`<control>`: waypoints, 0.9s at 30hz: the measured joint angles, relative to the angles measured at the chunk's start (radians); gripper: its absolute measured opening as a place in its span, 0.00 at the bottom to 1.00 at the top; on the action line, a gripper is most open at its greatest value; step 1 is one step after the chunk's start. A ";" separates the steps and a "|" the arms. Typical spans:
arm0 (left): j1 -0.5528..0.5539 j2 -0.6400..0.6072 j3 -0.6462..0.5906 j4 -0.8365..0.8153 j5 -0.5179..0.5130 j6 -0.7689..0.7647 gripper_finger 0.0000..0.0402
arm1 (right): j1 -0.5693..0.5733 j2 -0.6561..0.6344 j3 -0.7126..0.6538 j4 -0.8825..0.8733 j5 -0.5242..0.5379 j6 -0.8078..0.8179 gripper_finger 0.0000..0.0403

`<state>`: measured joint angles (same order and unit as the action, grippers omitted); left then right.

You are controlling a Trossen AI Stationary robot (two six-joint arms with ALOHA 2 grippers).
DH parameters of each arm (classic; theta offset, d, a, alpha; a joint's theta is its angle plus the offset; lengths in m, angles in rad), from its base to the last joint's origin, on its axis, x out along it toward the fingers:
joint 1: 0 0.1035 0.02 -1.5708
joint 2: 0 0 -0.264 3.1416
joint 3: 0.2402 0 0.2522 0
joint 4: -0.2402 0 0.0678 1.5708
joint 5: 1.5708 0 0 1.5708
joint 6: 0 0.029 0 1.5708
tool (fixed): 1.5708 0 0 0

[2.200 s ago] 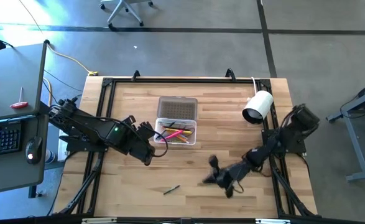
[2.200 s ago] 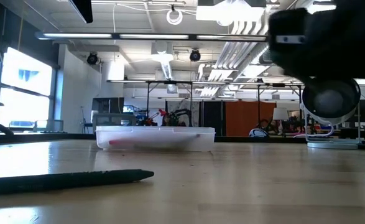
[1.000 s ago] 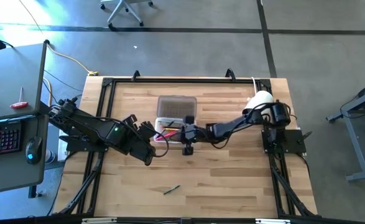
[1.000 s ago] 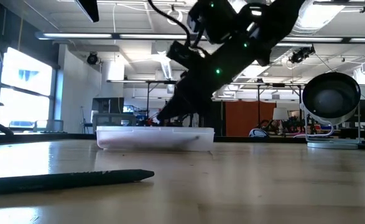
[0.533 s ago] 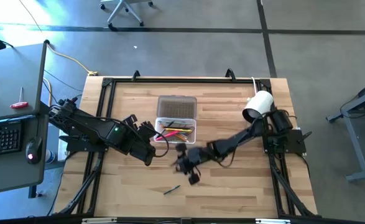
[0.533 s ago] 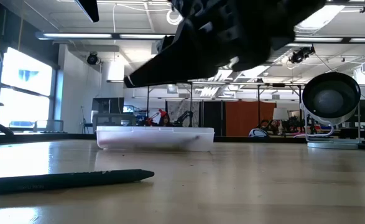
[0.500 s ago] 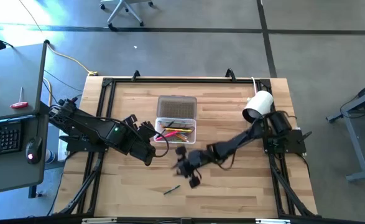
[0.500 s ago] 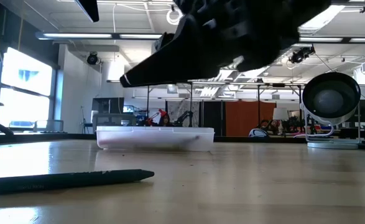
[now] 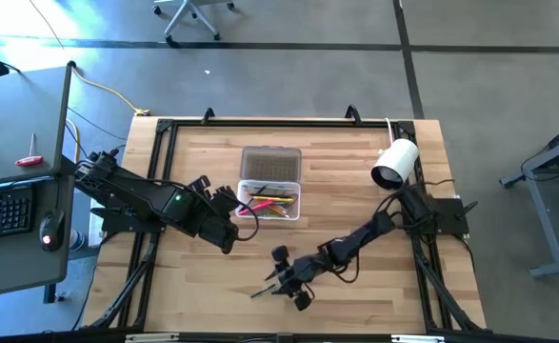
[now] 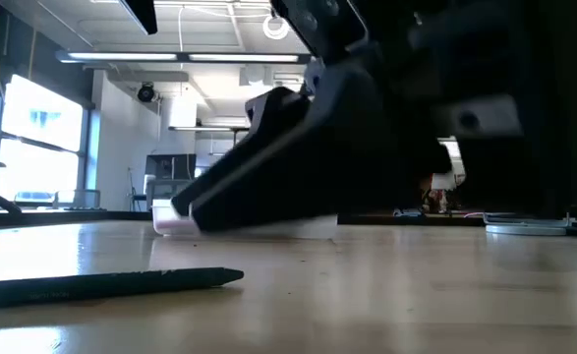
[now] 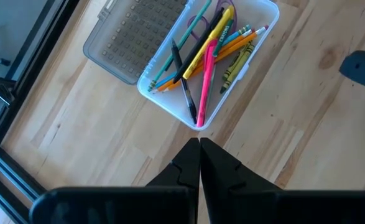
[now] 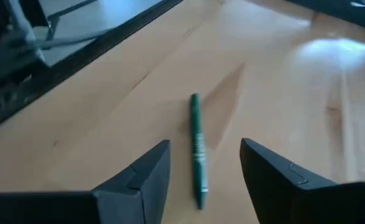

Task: Pick & place school supplies into a supply box
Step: Put the dark green crayon into the black box

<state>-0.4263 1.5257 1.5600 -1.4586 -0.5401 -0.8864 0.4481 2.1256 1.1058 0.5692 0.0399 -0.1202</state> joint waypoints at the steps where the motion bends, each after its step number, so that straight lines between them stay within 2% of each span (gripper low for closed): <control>1: 0.000 0.000 0.000 0.000 0.002 0.000 0.12 | 0.003 0.012 0.000 0.009 0.000 -0.013 0.43; 8: 0.000 0.000 0.000 0.000 0.009 0.000 0.12 | 0.002 0.108 0.002 0.110 0.010 -0.010 0.43; 15: 0.000 0.000 0.000 0.000 0.009 0.012 0.12 | -0.023 0.141 0.003 0.105 0.025 0.038 0.39; 21: 0.000 0.000 0.000 -0.001 0.008 0.029 0.12 | -0.035 0.161 0.004 0.094 -0.005 0.026 0.23; 25: 0.000 0.000 0.000 -0.001 0.008 0.029 0.12 | -0.040 0.166 0.004 0.093 0.014 0.038 0.07; 27: 0.000 0.000 0.000 -0.002 0.008 0.029 0.12 | -0.042 0.163 0.003 0.114 0.017 0.035 0.02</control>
<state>-0.4263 1.5257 1.5600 -1.4602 -0.5316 -0.8574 0.4065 2.2881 1.1086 0.6835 0.0567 -0.0850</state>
